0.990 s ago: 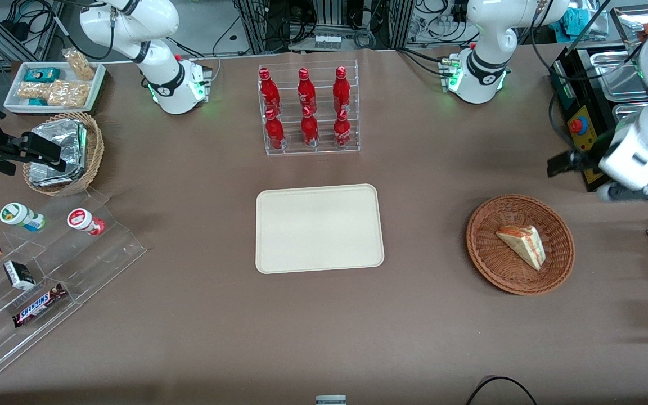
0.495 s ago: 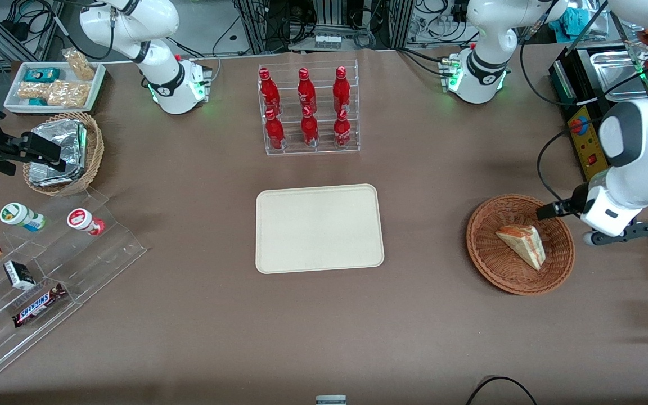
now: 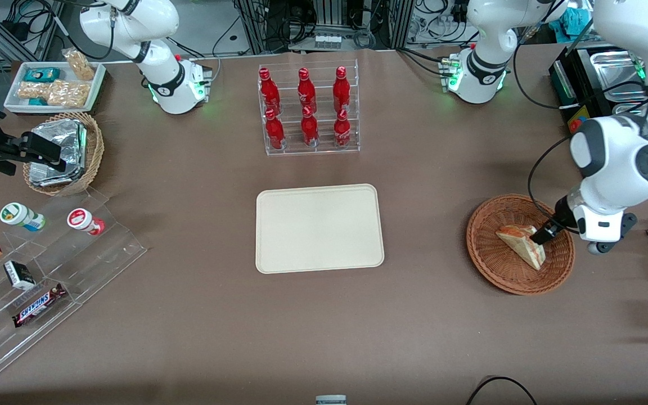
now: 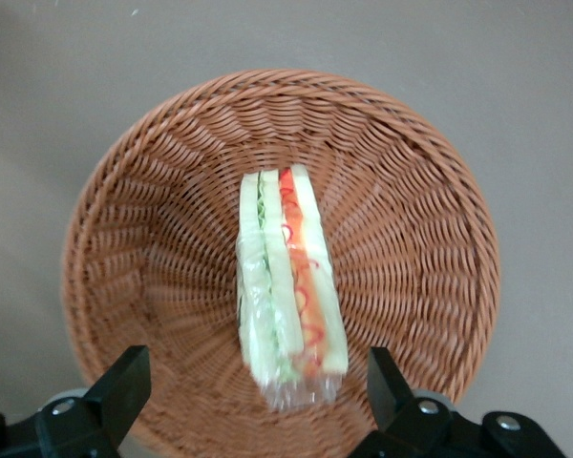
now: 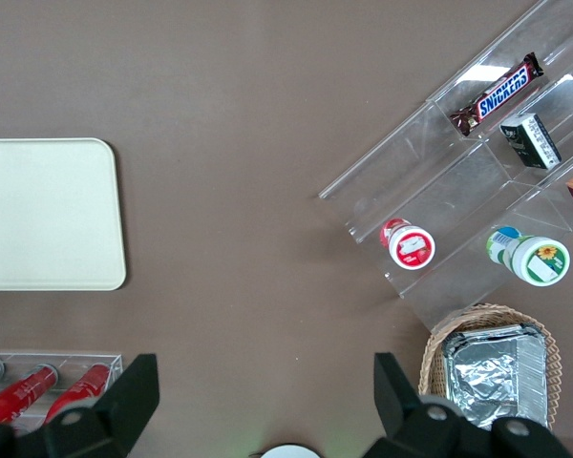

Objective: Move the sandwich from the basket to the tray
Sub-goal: 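Lower the open left gripper around the wrapped sandwich in the basket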

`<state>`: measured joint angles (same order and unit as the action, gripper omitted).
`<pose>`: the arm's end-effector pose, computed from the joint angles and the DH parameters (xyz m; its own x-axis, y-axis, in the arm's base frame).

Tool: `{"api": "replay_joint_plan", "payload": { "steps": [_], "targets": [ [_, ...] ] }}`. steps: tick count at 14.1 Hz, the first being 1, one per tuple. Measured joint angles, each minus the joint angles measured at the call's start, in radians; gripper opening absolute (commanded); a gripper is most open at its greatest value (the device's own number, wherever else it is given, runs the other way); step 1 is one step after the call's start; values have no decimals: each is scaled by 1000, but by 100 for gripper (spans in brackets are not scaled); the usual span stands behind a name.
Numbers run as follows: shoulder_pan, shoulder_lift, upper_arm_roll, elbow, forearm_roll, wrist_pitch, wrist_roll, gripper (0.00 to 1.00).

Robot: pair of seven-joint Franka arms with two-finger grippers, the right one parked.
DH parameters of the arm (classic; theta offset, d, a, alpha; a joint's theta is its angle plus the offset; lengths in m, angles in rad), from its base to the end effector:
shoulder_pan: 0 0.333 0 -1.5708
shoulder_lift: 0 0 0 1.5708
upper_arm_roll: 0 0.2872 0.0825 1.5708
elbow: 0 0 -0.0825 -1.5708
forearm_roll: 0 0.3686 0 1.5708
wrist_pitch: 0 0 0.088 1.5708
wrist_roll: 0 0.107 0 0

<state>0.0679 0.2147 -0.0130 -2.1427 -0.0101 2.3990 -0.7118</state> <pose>0.5521 0.0303 0.2901 0.7143 0.6993 0.0250 0.6985 -0.7147 0.0346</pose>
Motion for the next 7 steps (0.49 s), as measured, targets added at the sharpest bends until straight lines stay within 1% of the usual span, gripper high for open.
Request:
{"api": "replay_joint_plan", "payload": {
  "steps": [2, 4, 5, 6, 7],
  "targets": [
    [0, 27, -2, -39, 0, 75, -84, 100],
    [0, 53, -4, -41, -2, 88, -120, 99],
    [0, 64, -5, -40, -3, 91, -128, 74],
    [-1, 73, -7, -40, -5, 98, -140, 55],
    [-2, 82, -10, -39, -5, 103, -160, 24]
  ]
}}
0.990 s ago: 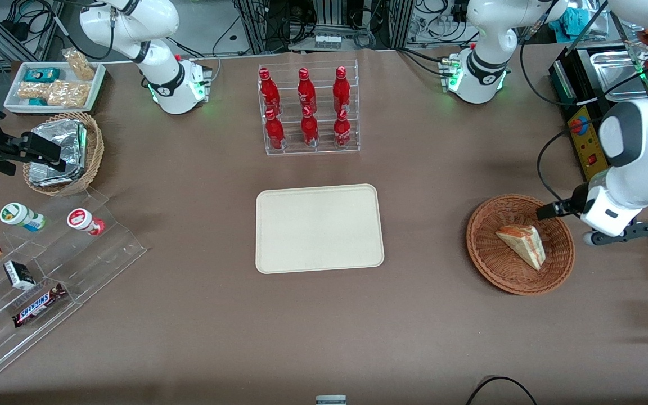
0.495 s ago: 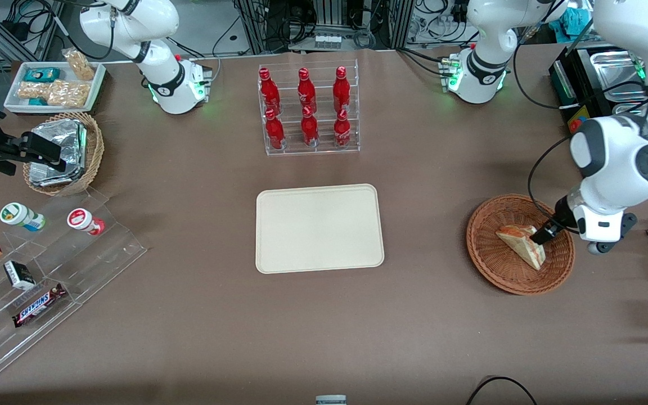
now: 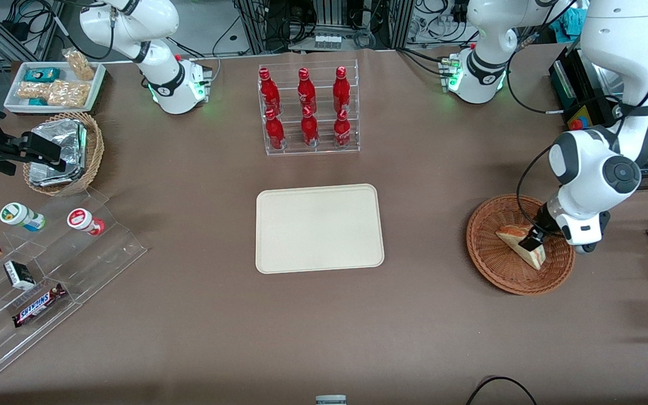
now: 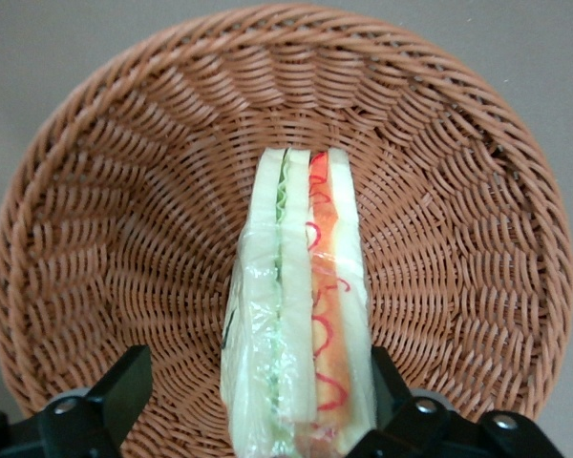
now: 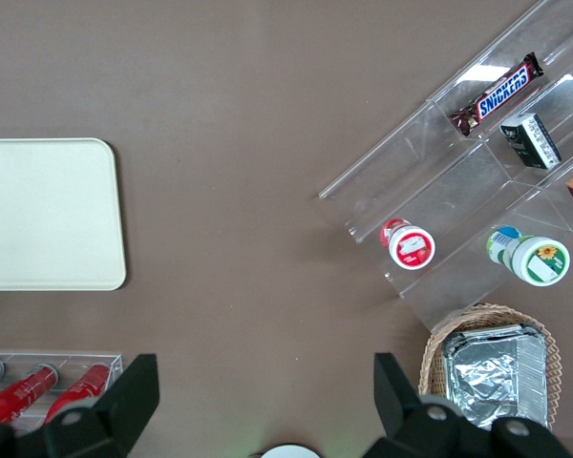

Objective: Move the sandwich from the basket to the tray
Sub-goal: 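Lower the open left gripper around the wrapped sandwich in the basket, then close the left gripper on the sandwich and lift it from the basket, then carry the sandwich over the cream tray and lower it onto the tray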

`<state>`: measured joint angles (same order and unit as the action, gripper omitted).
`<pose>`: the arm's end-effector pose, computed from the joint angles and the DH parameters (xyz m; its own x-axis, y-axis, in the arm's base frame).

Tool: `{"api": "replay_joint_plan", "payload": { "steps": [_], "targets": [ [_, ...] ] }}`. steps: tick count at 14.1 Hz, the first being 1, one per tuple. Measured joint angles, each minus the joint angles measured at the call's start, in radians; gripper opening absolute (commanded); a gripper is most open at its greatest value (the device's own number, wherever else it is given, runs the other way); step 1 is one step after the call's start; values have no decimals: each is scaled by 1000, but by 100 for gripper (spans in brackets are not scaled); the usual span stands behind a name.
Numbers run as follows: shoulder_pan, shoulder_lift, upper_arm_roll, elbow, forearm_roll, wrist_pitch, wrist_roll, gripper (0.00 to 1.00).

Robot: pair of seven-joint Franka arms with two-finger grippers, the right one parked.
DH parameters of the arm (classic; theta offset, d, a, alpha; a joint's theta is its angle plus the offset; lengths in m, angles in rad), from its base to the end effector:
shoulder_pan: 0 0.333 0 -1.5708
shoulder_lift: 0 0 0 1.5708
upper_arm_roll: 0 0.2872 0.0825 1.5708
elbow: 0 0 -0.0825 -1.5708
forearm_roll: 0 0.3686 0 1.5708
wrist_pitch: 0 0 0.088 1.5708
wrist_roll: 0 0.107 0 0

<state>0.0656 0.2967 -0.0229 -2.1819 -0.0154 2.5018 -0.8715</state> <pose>0.5447 0.0233 0.2389 0.5998 0.8002 0.0025 0.7998 -0.5996 0.0281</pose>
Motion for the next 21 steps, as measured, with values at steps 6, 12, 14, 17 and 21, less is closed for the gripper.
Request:
{"api": "replay_joint_plan", "payload": {
  "steps": [6, 12, 14, 17, 21],
  "targets": [
    [-29, -3, -9, 77, 5, -143, 63, 1],
    [-201, -57, -22, 234, 5, -444, 385, 2],
    [-301, -44, -27, 237, -8, -452, 414, 2],
    [-453, 11, -30, 283, -75, -422, 392, 0],
    [-642, 121, -31, 404, -78, -367, 191, 0]
  ]
}}
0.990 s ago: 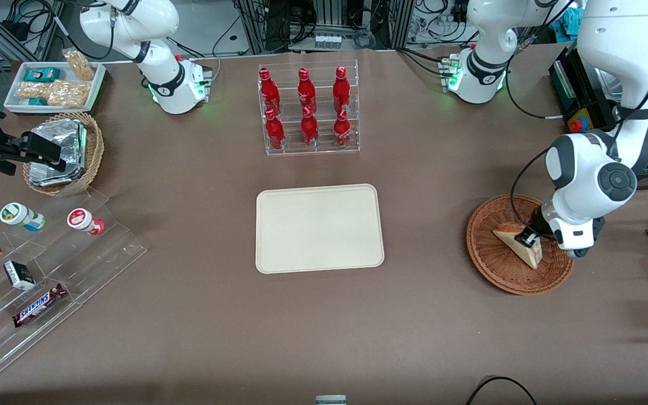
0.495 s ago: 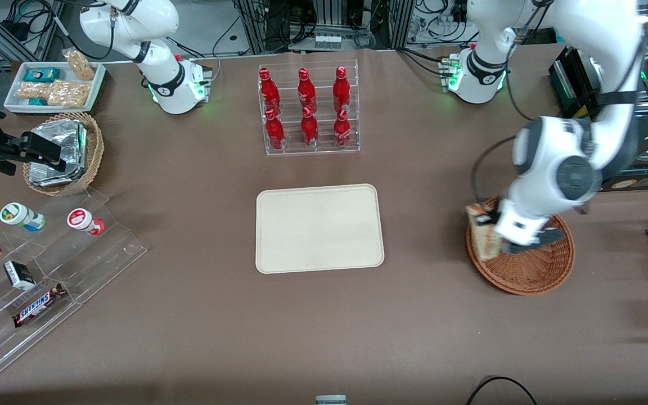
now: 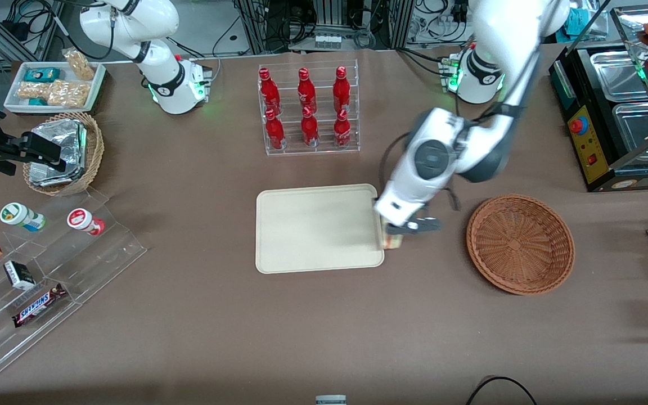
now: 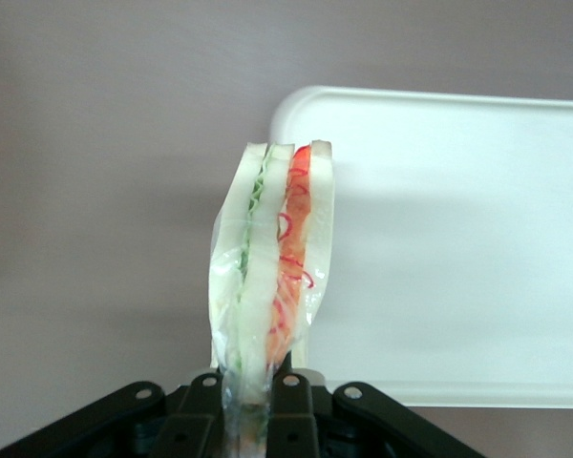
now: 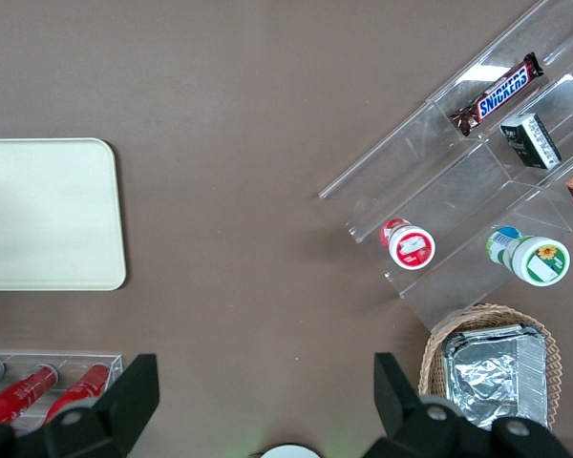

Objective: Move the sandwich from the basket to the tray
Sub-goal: 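Carry the sandwich over the cream tray and lower it onto the tray, then open the left gripper to release the sandwich and lift away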

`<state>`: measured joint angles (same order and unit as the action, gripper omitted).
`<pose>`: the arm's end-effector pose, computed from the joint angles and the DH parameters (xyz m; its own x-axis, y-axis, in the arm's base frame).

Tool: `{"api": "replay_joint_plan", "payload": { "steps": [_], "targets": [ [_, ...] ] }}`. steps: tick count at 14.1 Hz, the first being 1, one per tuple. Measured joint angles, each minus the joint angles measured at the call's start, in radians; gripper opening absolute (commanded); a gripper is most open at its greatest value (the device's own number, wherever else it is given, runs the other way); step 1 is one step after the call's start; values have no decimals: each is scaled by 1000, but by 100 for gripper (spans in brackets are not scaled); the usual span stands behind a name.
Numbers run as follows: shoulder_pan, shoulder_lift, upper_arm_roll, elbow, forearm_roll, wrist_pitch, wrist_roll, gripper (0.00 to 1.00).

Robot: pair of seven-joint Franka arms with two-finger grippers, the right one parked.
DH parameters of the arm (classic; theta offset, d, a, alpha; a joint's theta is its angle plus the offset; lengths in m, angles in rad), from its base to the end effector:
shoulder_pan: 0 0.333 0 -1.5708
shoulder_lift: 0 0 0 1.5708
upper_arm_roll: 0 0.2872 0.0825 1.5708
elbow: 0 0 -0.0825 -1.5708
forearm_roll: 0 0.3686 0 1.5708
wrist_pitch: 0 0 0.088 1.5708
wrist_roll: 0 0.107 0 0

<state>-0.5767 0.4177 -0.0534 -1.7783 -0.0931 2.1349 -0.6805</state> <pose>0.5003 -0.3671 0.3016 0.9885 0.1037 -0.1103 0.1082 -0.9935 0.0354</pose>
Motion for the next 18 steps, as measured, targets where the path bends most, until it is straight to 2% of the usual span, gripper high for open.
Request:
{"api": "replay_joint_plan", "payload": {
  "steps": [7, 11, 12, 13, 14, 18],
  "targets": [
    [-177, 236, 3, 260, 7, 63, -256, 1],
    [-212, 332, 3, 337, 133, 97, -409, 4],
    [-212, 350, 3, 350, 148, 103, -427, 11],
    [-213, 362, 3, 356, 152, 110, -438, 32],
    [-216, 369, 3, 360, 152, 114, -452, 99],
    [-222, 367, 4, 384, 157, 116, -472, 100]
  ]
}}
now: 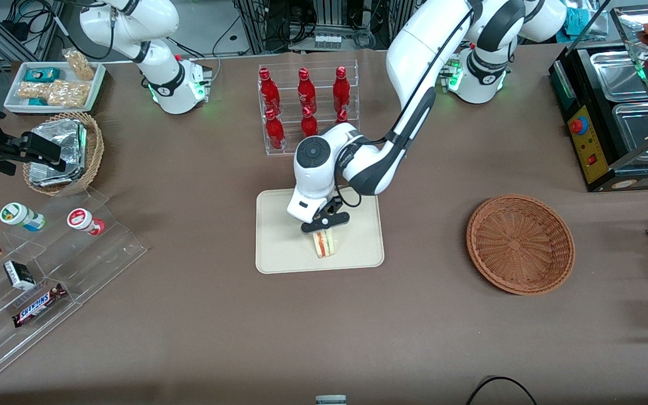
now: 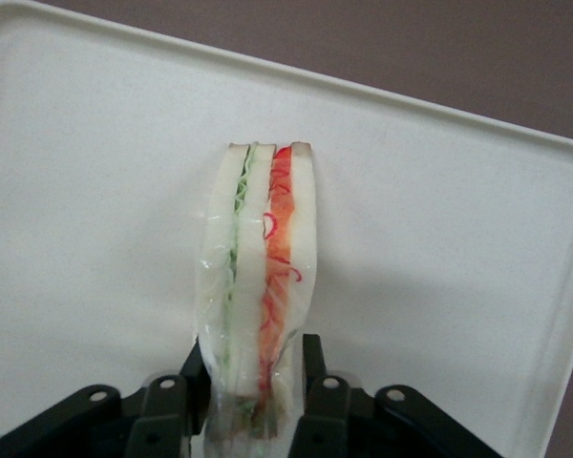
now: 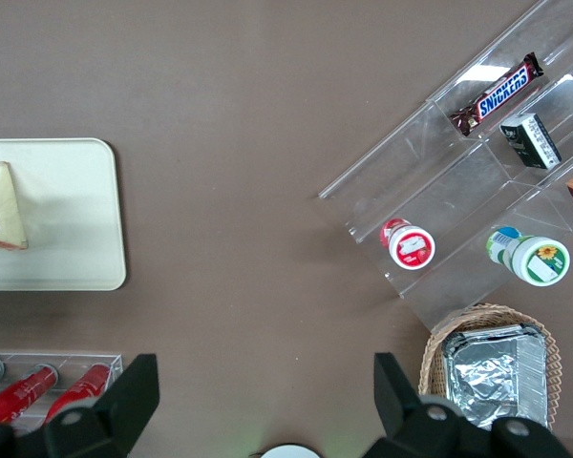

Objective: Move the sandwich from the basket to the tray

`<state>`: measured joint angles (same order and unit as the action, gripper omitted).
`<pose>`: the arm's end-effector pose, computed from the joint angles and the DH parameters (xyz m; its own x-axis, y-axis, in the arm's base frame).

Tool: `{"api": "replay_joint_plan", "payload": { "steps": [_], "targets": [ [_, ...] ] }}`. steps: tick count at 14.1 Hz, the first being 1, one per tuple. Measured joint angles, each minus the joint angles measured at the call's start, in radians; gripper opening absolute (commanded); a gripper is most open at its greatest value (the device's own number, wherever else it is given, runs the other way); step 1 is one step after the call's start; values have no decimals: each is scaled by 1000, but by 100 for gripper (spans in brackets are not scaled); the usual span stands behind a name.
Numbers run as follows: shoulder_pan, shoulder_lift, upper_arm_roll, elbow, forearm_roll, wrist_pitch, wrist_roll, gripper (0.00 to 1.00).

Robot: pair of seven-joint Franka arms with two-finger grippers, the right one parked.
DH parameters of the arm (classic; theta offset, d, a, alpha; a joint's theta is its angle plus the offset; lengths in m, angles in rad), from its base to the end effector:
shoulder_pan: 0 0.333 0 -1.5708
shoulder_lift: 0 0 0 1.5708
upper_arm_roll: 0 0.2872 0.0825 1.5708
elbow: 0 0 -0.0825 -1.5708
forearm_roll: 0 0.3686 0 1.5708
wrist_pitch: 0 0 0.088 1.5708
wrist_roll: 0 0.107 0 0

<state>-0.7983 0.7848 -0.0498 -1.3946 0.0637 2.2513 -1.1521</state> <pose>0.4737 -0.5241 0.2349 0.9593 0.2789 0.0452 0.2761 -0.9593 0.0595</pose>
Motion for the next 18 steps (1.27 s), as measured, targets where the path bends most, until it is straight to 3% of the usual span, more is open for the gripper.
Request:
{"api": "replay_joint_plan", "payload": {
  "steps": [3, 6, 9, 13, 18],
  "targets": [
    [1, -56, 9, 11, 4, -47, 16, 100],
    [19, -163, 34, 4, 5, -238, 25, 100],
    [90, -235, 53, -34, 6, -343, 32, 100],
    [229, -344, 57, -187, 8, -345, 231, 100],
    [385, -573, 59, -389, 8, -379, 534, 100]
  ]
}}
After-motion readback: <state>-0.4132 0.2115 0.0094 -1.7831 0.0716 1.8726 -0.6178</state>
